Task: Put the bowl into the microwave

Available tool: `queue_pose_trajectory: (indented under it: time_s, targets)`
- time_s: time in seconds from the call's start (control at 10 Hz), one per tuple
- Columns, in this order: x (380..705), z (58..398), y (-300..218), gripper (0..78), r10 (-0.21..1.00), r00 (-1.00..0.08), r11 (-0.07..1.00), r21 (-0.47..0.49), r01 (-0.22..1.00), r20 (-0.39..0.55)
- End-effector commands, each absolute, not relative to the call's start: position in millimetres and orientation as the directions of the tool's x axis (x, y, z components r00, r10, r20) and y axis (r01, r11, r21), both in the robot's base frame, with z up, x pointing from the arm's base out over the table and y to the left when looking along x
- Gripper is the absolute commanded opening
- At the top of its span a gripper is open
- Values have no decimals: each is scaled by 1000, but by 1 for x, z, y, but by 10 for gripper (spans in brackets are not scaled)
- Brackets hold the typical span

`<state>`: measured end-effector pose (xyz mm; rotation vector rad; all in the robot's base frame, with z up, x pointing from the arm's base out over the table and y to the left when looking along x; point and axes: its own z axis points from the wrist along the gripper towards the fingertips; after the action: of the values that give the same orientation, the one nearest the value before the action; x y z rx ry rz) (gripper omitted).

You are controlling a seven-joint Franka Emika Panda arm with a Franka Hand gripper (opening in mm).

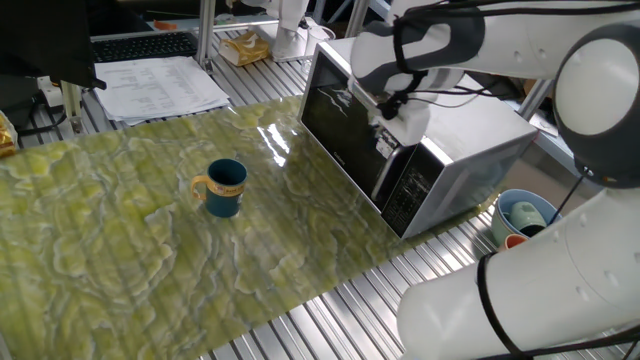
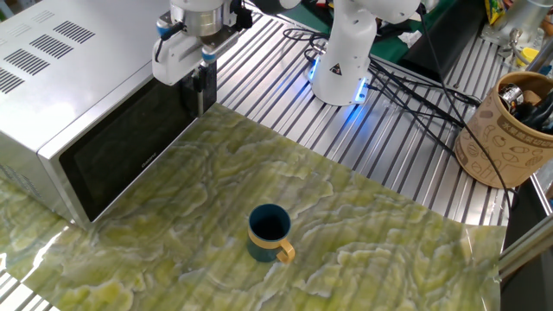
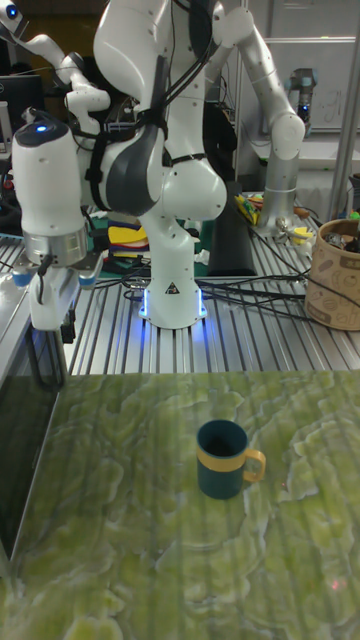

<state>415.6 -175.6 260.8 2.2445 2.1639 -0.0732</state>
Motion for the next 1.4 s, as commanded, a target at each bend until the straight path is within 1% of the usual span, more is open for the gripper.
queue_pose_trajectory:
  time_s: [0.1, 0.2, 0.4, 0.5, 1.0, 1.2, 1.4]
  targets:
    - [412, 262, -168, 0, 991, 100, -101, -6, 995, -91]
    - [407, 263, -167, 0, 991, 96, -97, -6, 995, -90]
    - [392, 271, -165, 0, 995, 82, -83, -11, 997, -49]
    - [387, 274, -165, 0, 995, 91, -92, -11, 996, -41]
    - [381, 270, -172, 0, 995, 93, -94, -10, 996, -44]
    - [381, 268, -177, 0, 994, 93, -93, -5, 996, -62]
    - [381, 268, -177, 0, 990, 84, -87, -23, 996, -116]
